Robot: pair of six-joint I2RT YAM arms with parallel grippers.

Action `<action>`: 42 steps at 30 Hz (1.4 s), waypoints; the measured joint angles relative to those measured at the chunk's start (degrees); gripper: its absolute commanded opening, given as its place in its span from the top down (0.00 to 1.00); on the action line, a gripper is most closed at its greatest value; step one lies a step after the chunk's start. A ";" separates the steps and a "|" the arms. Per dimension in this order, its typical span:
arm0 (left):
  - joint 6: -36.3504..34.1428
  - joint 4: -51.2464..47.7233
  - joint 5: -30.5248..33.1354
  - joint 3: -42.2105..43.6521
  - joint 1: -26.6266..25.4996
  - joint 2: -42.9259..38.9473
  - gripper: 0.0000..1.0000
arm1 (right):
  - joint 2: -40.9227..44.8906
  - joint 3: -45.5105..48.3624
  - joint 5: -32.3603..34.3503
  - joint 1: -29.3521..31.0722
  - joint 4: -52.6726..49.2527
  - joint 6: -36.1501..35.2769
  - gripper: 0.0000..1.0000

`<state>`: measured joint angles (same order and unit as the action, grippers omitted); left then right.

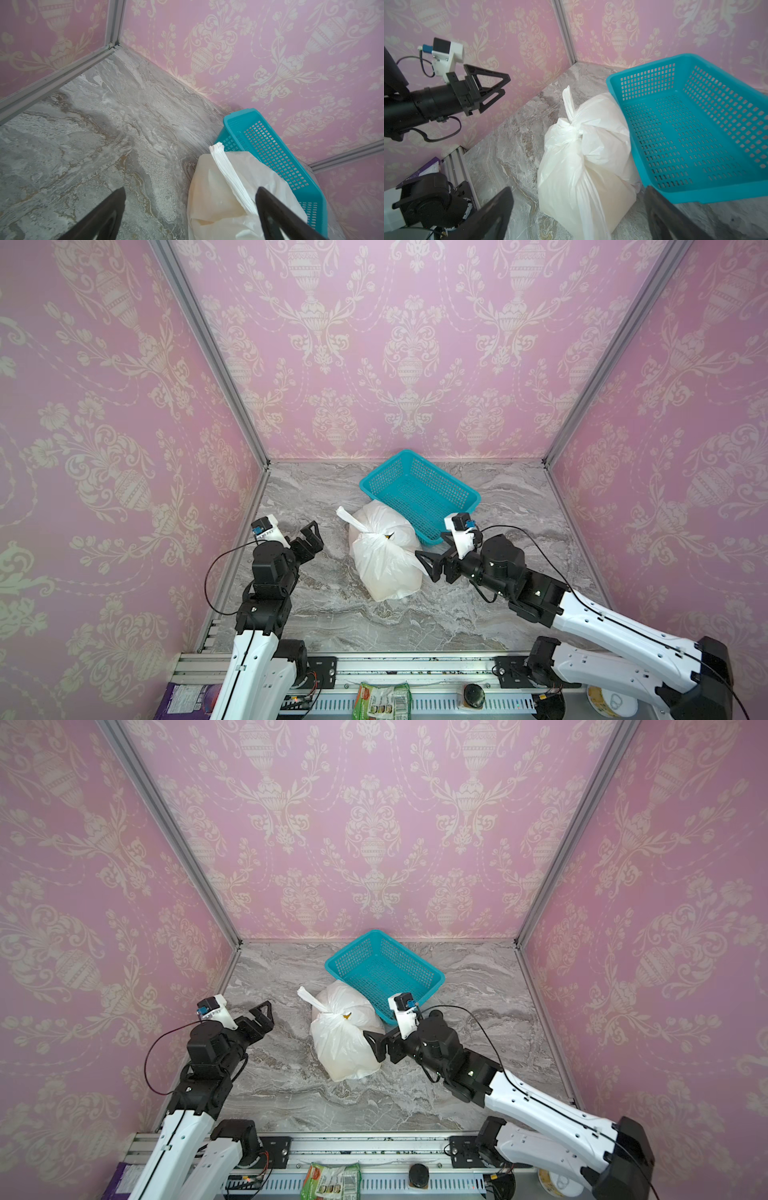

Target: Untie the knot of the plastic bag and take out the fruit

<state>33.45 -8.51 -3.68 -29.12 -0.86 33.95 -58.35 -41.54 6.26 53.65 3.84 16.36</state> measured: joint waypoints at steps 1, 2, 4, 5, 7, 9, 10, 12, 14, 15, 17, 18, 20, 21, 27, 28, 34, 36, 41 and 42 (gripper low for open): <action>-0.15 0.00 -1.49 -0.09 0.00 0.00 0.01 | -2.60 -0.31 0.87 2.03 1.07 -0.35 0.11; -0.33 -0.02 -2.64 -0.22 0.00 0.02 0.01 | -5.03 -0.76 1.55 3.65 2.05 -0.61 0.14; -0.70 -0.22 -4.70 -0.68 0.00 0.24 0.01 | -9.62 -2.29 2.73 6.54 3.32 -1.07 0.18; -0.83 -0.22 -5.51 -0.94 0.00 0.33 0.02 | -12.04 -3.43 3.21 7.82 3.93 -1.33 0.19; -1.05 -0.20 -6.86 -1.36 0.00 0.39 0.02 | -16.44 -6.05 4.04 9.88 4.76 -1.36 0.19; -1.07 -0.17 -7.93 -1.55 0.00 0.39 0.02 | -20.39 -8.85 4.72 11.34 5.38 -1.29 0.17; -1.07 -0.20 -8.31 -1.60 0.00 0.39 0.02 | -22.38 -10.32 5.16 11.87 5.44 -1.09 0.14; -1.09 -0.22 -8.79 -1.62 0.00 0.37 0.02 | -25.77 -12.63 6.43 12.41 5.64 -0.52 0.11; -1.11 -0.24 -9.14 -1.62 0.00 0.37 0.02 | -29.05 -14.45 8.63 12.50 5.51 0.33 0.09; -1.18 -0.26 -9.16 -1.62 0.00 0.37 0.02 | -30.14 -14.91 9.62 12.50 5.38 0.44 0.09; -1.22 -0.44 -9.16 -1.62 0.00 0.37 0.02 | -32.50 -15.61 12.09 12.50 4.87 1.20 0.11; -1.25 -0.50 -9.16 -1.62 0.00 0.39 0.02 | -33.16 -15.65 13.03 12.50 4.59 1.49 0.13; -1.31 -0.59 -9.16 -1.62 0.00 0.39 0.02 | -34.53 -15.67 15.30 12.50 3.67 1.62 0.22; -1.42 -0.61 -9.16 -1.62 0.00 0.42 0.02 | -34.97 -15.67 16.24 12.50 3.26 1.66 0.29; -1.64 -0.92 -9.79 -2.32 0.00 1.09 0.02 | -34.38 -13.86 20.46 12.50 2.49 2.82 0.79; -1.64 -1.01 -10.08 -2.34 0.00 1.09 0.02 | -33.42 -12.37 20.87 12.48 2.69 3.19 0.83; -1.66 -1.27 -11.72 -3.13 -0.31 1.44 0.03 | -26.08 -3.39 22.75 12.48 2.84 4.07 0.74; -1.66 -1.49 -11.98 -3.63 -0.74 1.51 0.03 | -23.96 -1.60 23.47 12.50 2.75 4.74 0.44; -1.68 -1.53 -12.20 -3.96 -1.60 1.53 0.02 | -20.13 2.56 24.87 12.44 2.69 5.92 0.49; -1.68 -1.51 -12.24 -3.96 -1.68 1.64 0.02 | -20.09 2.99 25.03 12.31 2.69 6.36 0.65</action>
<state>31.77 -10.02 -15.92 -33.08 -2.55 35.59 -78.43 -38.54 31.29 65.95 6.52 22.72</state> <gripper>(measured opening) 0.976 0.572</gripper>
